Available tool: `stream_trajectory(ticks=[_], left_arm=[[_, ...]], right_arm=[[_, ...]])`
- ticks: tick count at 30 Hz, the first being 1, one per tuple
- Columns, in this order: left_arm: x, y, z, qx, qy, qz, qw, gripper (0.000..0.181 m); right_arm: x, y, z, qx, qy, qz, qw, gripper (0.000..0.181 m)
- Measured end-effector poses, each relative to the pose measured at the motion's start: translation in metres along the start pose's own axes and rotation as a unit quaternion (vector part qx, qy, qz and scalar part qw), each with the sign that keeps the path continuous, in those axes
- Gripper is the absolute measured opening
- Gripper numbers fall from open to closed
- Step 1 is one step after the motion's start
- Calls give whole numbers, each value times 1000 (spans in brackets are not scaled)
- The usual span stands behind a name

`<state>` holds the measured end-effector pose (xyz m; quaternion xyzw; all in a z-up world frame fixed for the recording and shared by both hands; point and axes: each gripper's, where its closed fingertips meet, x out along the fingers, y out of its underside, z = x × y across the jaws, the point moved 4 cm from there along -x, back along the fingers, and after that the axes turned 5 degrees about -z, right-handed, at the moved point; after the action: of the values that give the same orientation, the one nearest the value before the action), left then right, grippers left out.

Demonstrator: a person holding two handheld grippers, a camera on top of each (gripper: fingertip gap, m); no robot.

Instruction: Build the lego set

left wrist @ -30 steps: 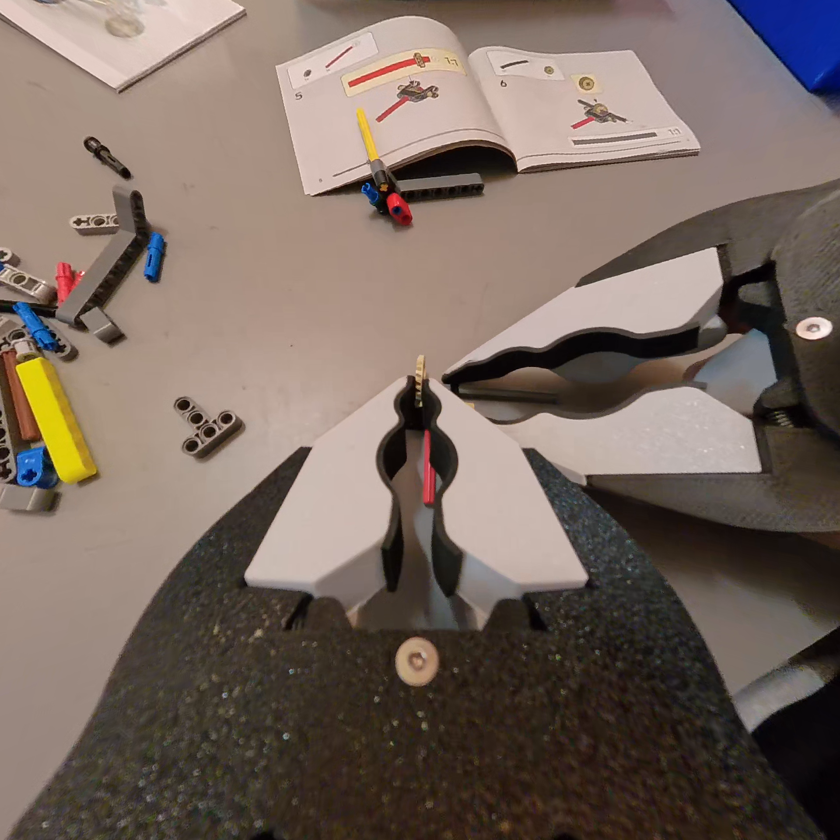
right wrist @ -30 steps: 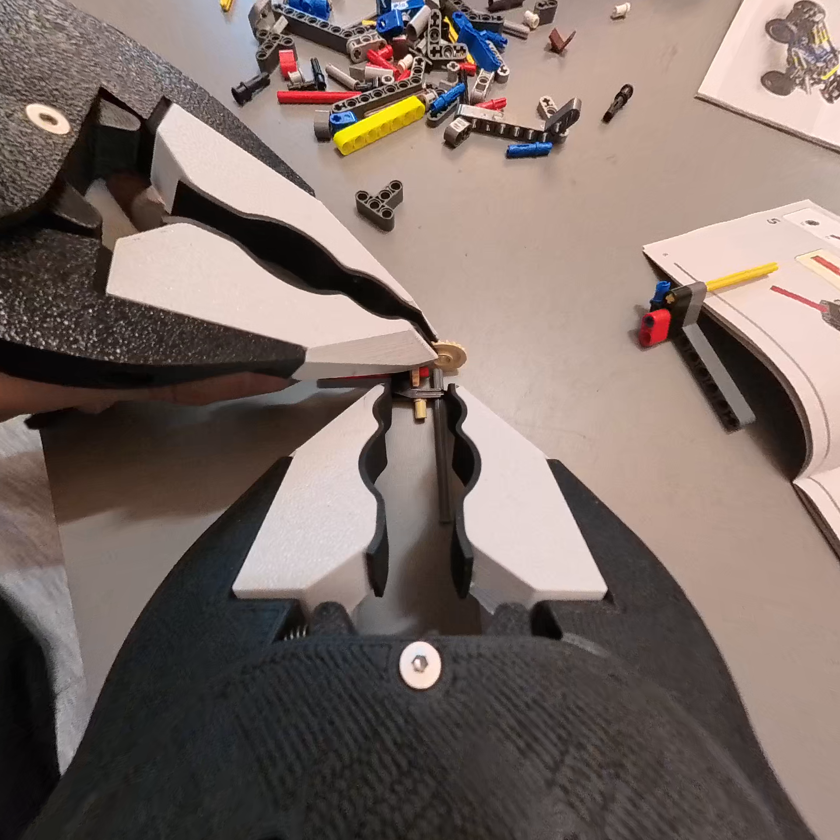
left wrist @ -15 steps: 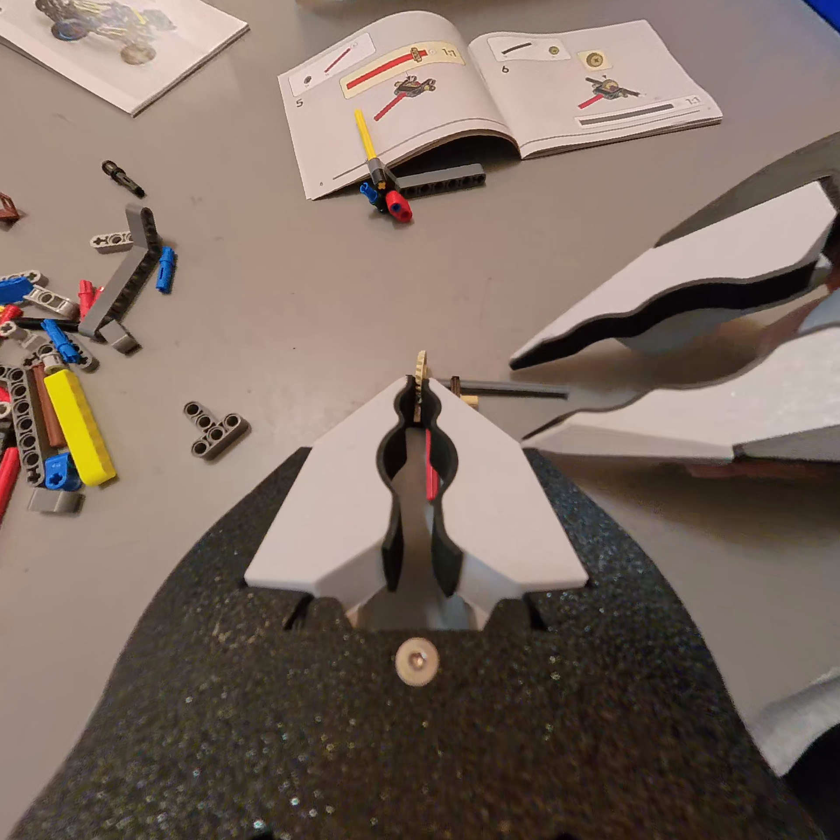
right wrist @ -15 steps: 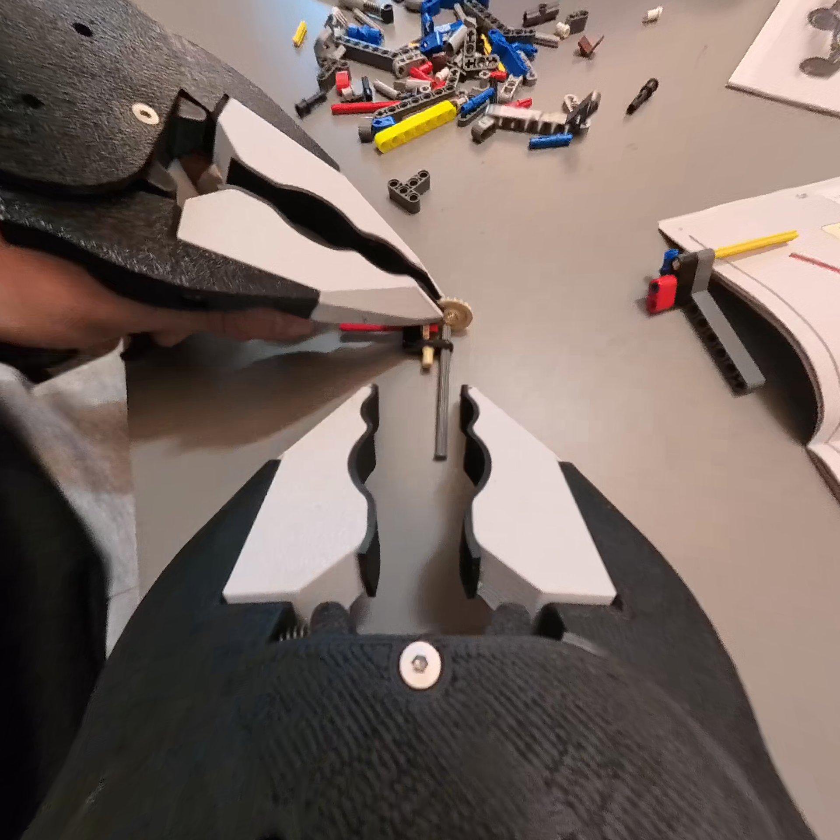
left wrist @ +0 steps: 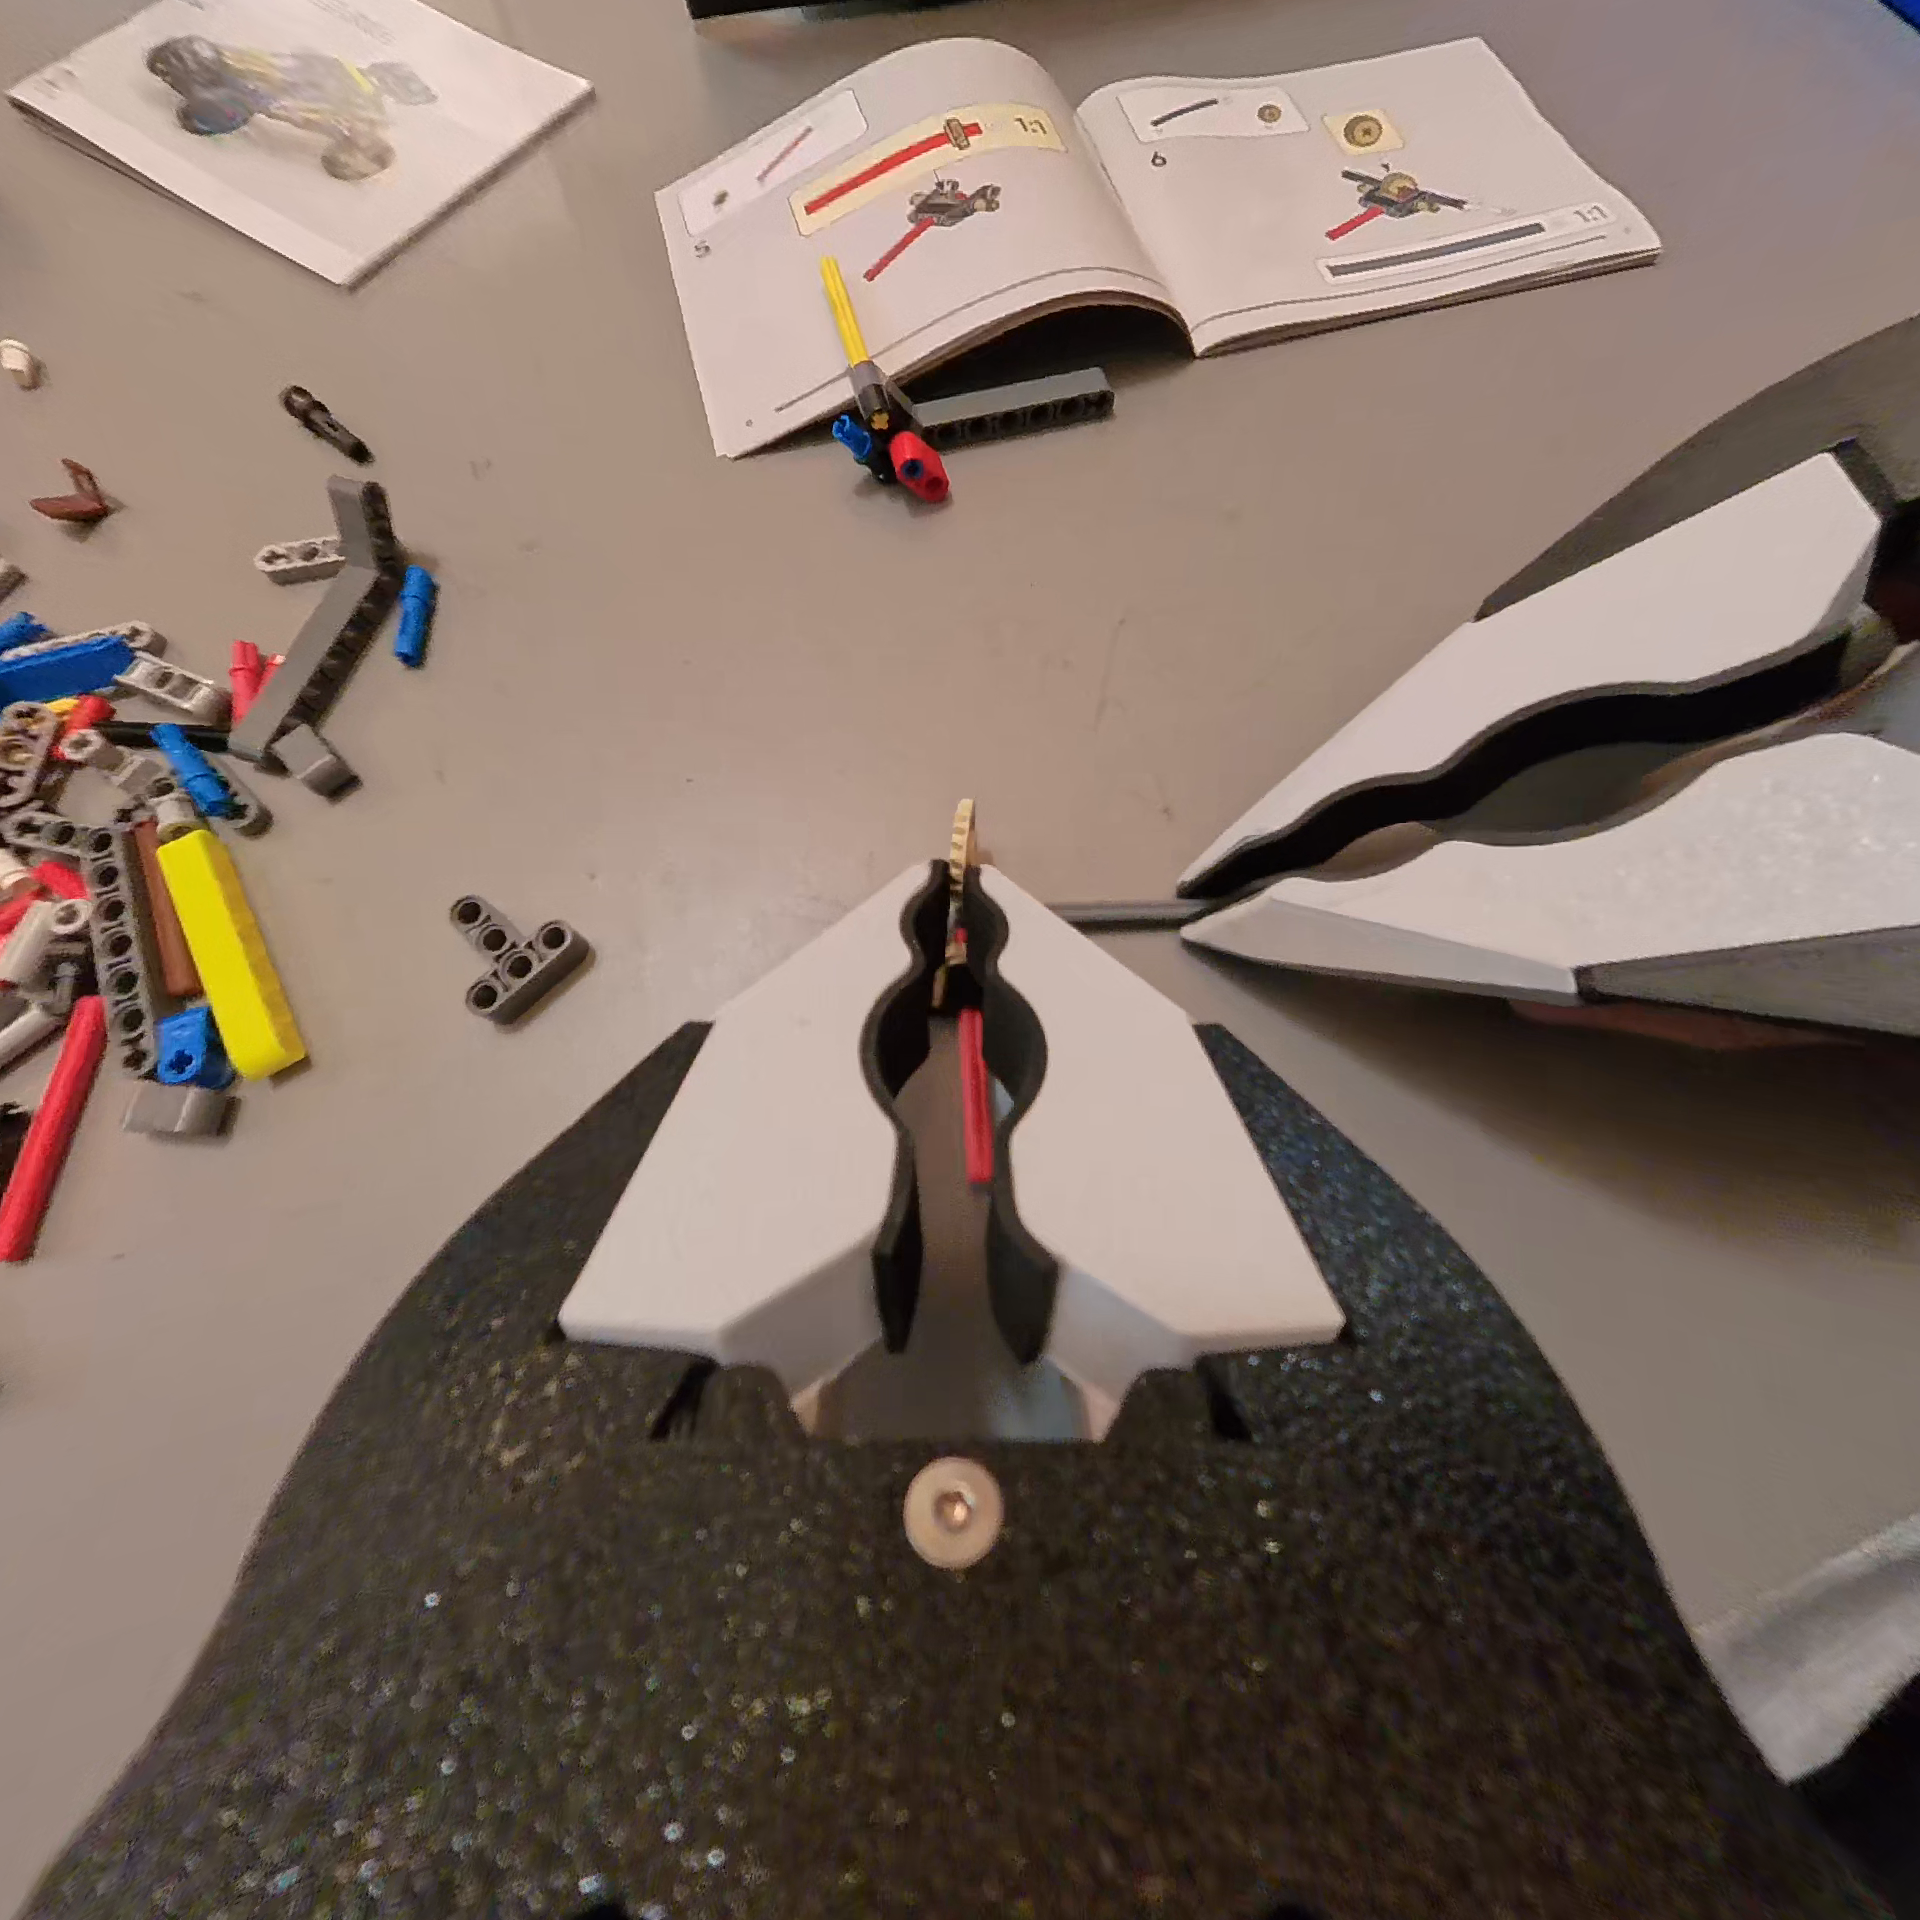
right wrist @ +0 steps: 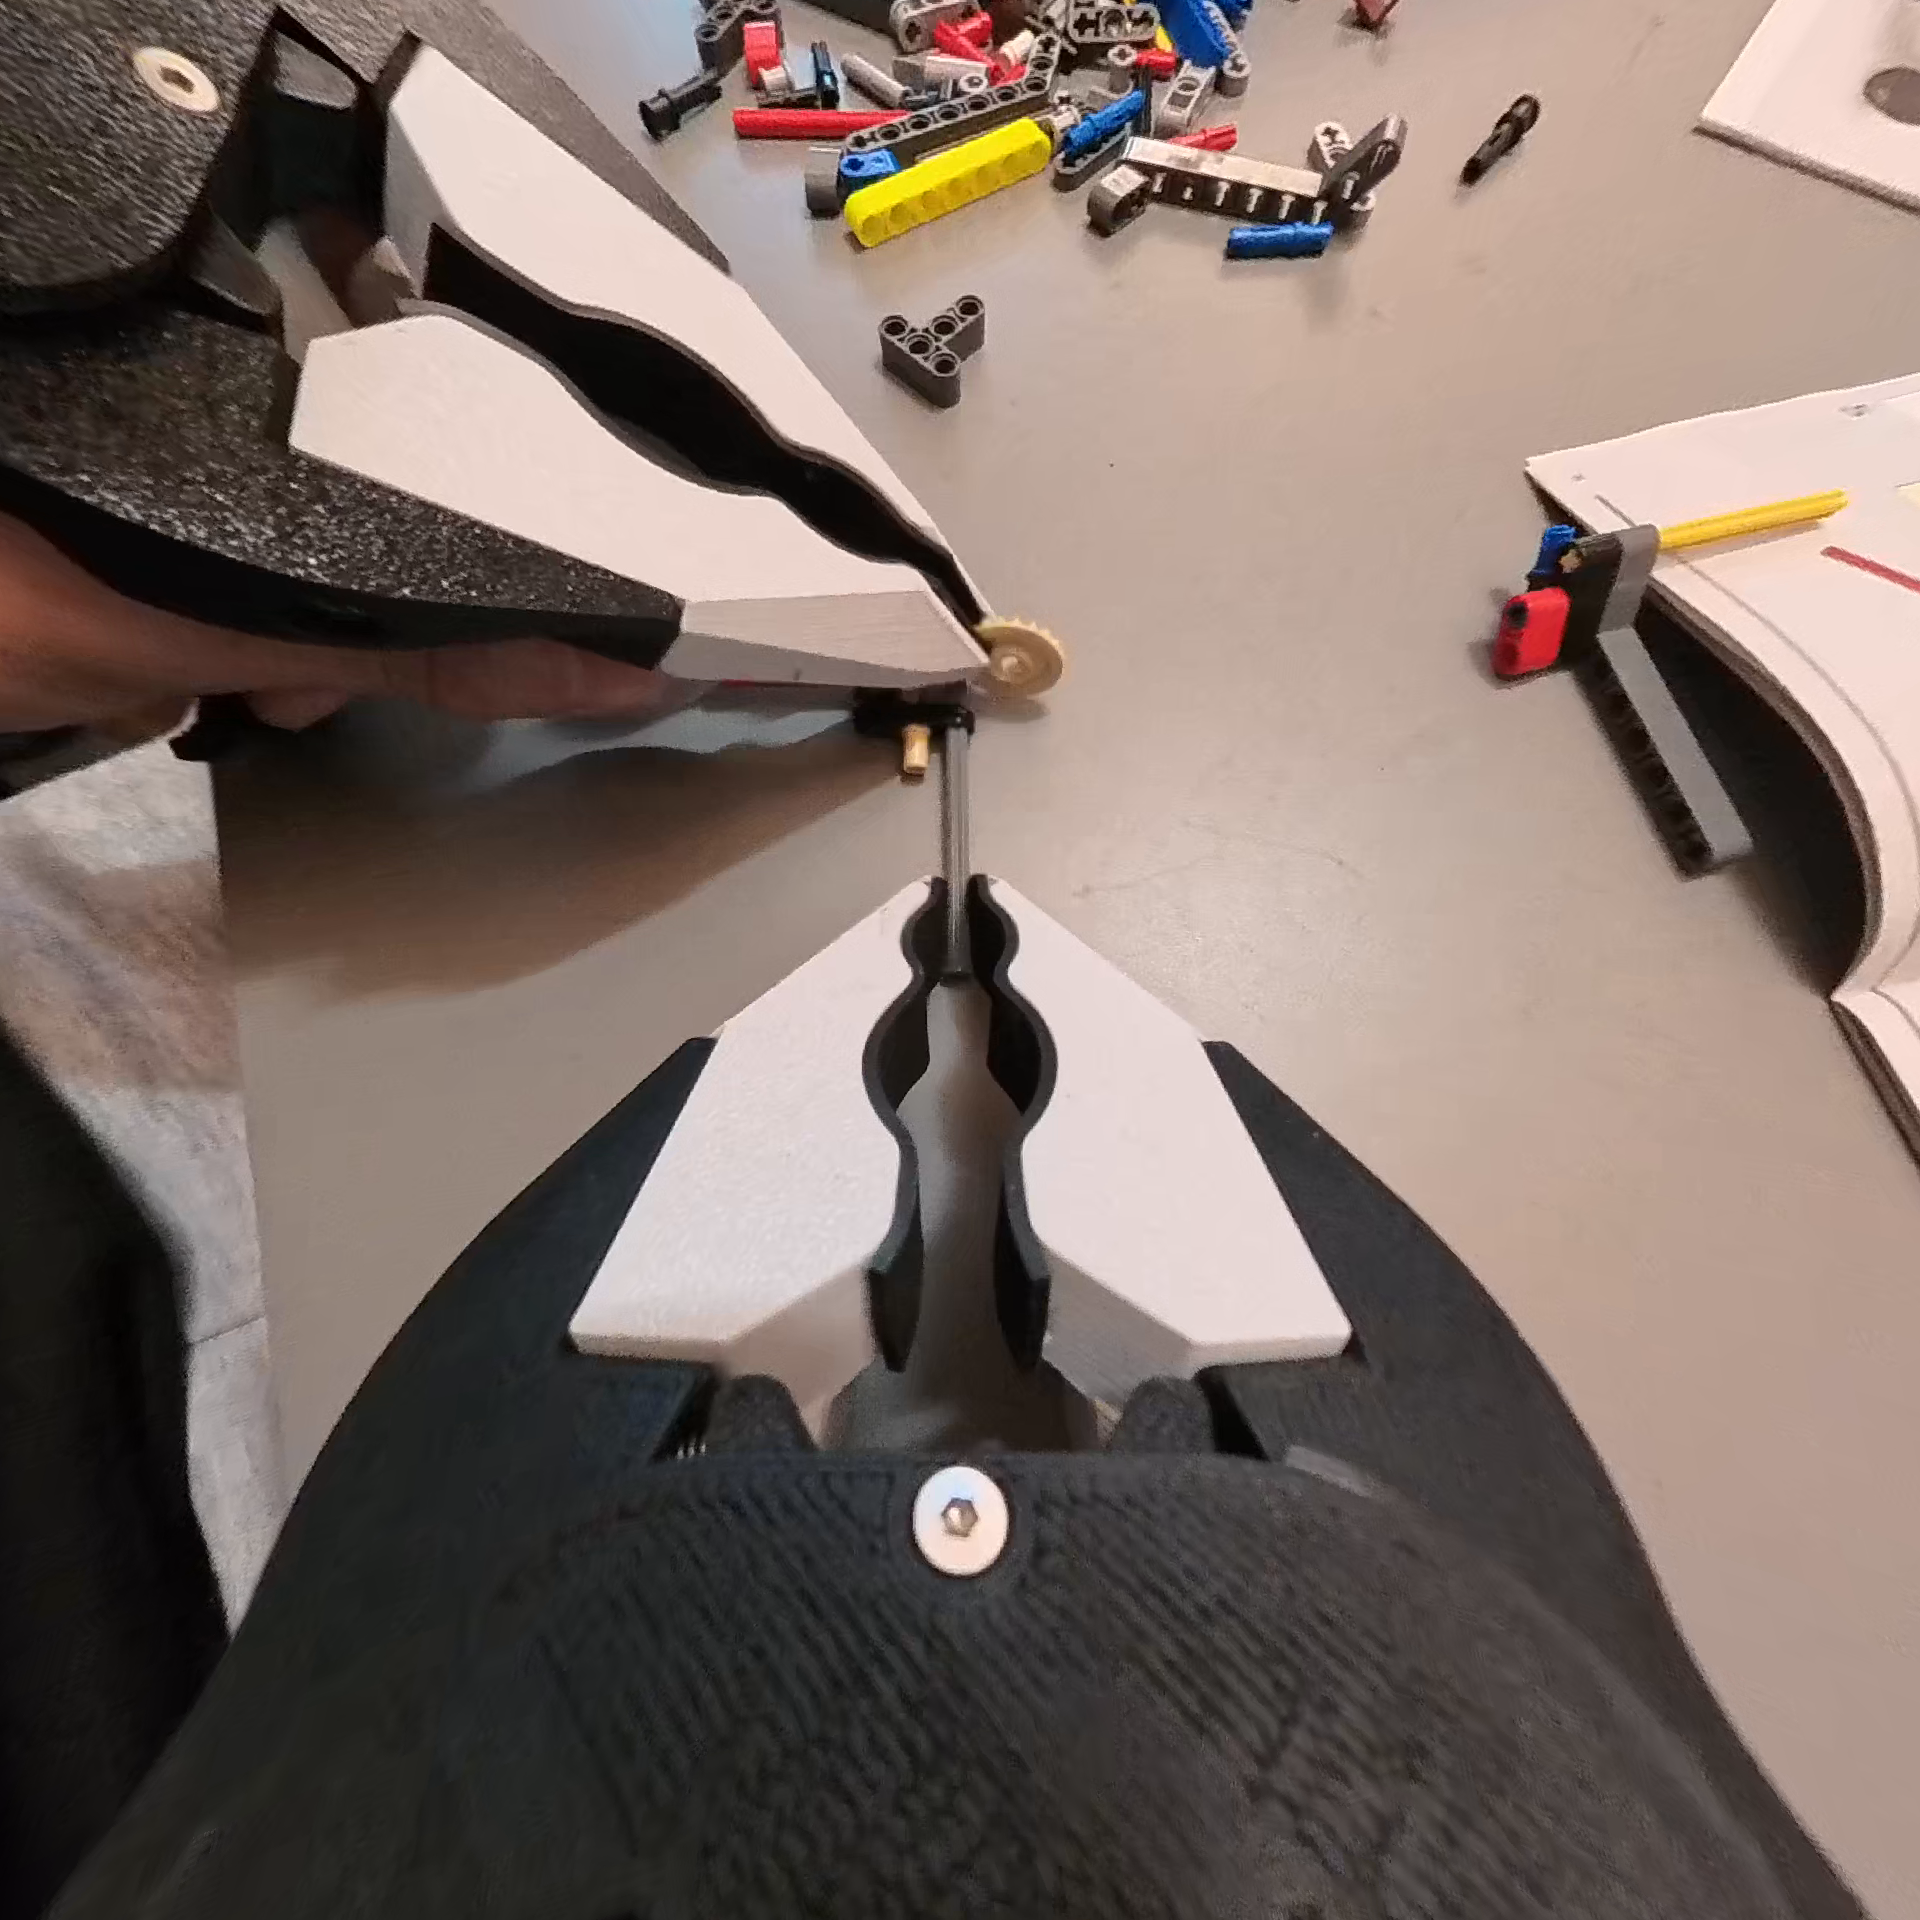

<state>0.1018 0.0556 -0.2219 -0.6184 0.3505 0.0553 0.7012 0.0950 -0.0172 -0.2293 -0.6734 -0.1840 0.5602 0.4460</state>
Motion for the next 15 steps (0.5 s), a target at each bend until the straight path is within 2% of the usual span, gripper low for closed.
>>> stream_trajectory(ticks=[3,8,15], left_arm=[[-5,1,5,10,-18,-3,1000,0],[-7,4,5,-2,-12,10,1000,0],[-8,5,9,-114,-1,11,993,0]], right_arm=[[0,0,-4,-5,29,0,1000,2],[0,0,-3,-4,22,0,1000,2],[2,-1,1,-11,25,0,1000,2]])
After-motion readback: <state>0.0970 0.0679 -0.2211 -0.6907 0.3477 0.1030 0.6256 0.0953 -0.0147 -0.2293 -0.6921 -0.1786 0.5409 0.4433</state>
